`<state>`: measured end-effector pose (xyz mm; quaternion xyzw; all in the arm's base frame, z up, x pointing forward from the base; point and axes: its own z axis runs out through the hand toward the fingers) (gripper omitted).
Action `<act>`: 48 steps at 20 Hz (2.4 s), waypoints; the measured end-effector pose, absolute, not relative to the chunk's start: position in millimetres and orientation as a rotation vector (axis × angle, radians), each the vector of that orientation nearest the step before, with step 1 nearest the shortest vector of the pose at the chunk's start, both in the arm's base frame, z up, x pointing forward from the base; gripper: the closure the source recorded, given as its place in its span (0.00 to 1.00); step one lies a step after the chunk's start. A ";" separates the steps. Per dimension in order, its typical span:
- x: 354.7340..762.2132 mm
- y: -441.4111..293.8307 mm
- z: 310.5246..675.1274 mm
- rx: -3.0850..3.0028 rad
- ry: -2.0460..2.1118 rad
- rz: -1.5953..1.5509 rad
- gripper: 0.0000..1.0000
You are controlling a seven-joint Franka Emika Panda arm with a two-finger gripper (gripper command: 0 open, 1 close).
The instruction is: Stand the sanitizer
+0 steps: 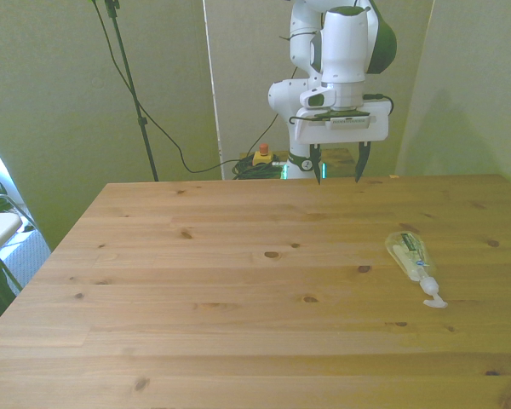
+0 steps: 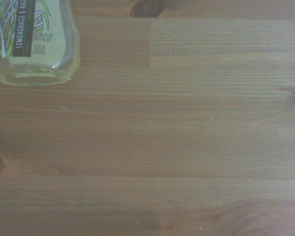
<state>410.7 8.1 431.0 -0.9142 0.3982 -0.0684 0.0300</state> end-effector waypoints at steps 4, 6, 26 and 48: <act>418.7 10.7 429.8 -2.810 1.246 -0.215 0.00; 441.7 16.9 436.3 -2.781 1.276 -0.253 0.00; 653.5 101.6 422.5 -2.794 1.335 -0.343 0.00; 694.3 138.4 362.1 -2.886 1.331 -0.290 1.00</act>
